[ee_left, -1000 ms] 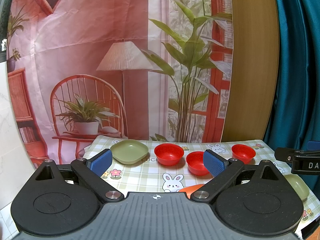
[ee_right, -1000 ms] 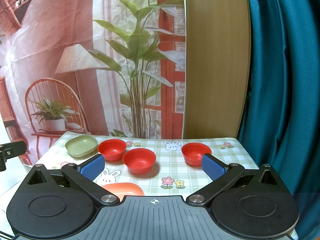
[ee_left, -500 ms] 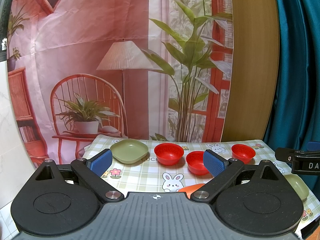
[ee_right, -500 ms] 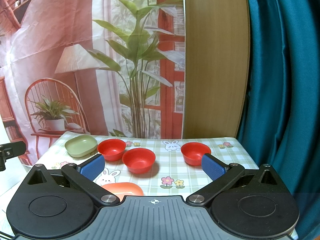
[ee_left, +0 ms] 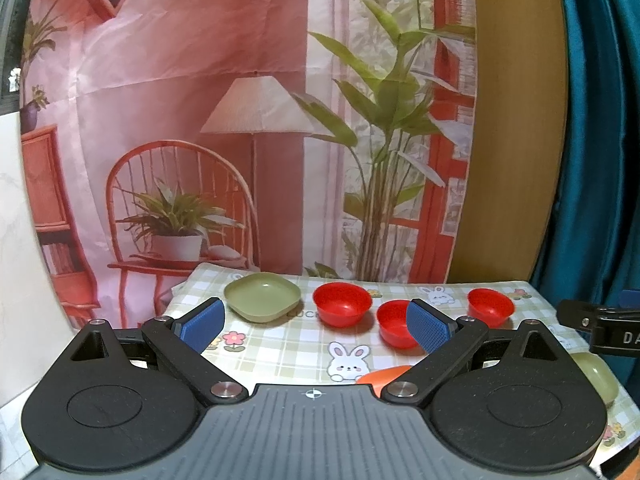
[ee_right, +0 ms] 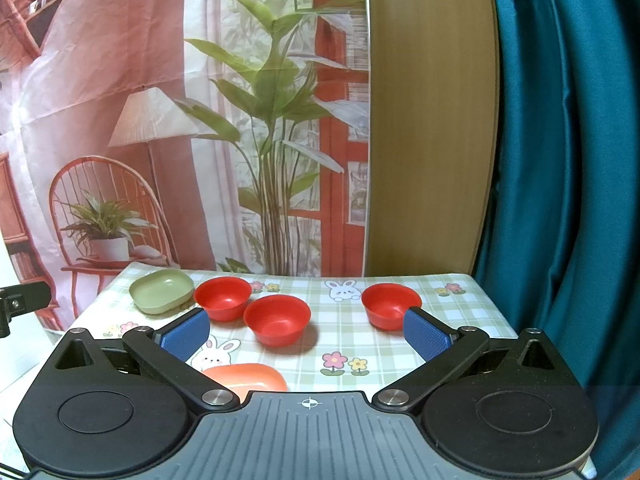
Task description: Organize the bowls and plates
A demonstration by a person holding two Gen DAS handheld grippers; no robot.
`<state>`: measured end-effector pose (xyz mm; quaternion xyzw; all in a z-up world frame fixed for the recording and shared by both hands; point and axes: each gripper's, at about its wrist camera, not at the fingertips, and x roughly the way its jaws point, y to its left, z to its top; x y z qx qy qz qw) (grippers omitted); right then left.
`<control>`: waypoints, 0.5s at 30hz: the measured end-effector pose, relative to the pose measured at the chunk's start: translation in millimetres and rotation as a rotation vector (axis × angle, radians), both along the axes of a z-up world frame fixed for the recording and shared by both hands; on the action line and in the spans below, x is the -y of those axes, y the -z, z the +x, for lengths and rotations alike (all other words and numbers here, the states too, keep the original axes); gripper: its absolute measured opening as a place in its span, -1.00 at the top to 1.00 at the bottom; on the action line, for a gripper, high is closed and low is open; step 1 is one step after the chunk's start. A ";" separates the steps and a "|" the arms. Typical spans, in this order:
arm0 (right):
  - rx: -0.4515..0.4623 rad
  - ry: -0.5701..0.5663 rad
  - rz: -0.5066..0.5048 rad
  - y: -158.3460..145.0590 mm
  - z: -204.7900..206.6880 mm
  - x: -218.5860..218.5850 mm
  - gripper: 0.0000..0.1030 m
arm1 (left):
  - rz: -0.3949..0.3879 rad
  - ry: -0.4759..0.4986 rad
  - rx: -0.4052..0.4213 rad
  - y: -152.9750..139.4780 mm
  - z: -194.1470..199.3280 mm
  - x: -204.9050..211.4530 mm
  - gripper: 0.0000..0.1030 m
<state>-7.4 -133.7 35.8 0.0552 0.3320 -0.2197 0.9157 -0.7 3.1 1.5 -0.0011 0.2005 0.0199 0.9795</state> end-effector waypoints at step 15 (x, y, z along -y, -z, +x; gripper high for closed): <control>0.007 -0.028 -0.029 19.2 30.5 25.4 -1.00 | 0.095 -0.079 -0.001 4.6 55.6 -24.5 -0.91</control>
